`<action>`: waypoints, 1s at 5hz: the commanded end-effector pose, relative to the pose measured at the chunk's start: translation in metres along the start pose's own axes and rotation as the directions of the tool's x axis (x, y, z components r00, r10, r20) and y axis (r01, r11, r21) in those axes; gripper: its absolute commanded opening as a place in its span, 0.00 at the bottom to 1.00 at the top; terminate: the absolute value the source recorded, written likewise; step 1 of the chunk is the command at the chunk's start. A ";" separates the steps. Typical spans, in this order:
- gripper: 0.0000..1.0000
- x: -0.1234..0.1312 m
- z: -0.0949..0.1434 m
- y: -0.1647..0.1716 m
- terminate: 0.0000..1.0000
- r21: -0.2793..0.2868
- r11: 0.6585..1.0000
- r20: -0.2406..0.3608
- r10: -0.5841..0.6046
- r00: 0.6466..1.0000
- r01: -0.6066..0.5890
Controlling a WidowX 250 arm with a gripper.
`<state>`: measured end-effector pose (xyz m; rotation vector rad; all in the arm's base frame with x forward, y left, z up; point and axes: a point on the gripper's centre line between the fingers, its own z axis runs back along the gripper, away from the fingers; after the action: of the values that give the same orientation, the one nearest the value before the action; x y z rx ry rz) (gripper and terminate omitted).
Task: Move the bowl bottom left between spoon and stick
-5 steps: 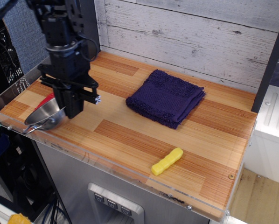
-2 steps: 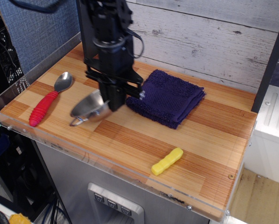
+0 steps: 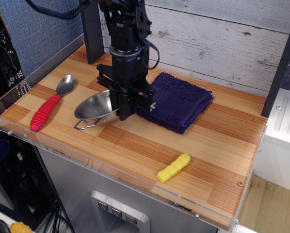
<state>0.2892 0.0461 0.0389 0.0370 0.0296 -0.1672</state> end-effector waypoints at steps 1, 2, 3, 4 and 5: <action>0.00 -0.005 0.005 0.031 0.00 0.047 0.999 -0.017 0.020 1.000 -0.019; 0.00 -0.008 -0.005 0.020 0.00 -0.006 1.000 -0.031 0.012 0.999 -0.012; 1.00 -0.008 0.001 0.011 0.00 -0.077 0.997 0.006 0.000 1.000 0.001; 1.00 -0.005 0.021 0.007 0.00 -0.074 0.997 0.071 -0.016 0.997 0.021; 1.00 -0.016 0.065 0.001 0.00 -0.098 0.995 0.157 0.020 0.987 -0.005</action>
<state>0.2735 0.0432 0.0930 -0.0893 -0.0834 -0.1510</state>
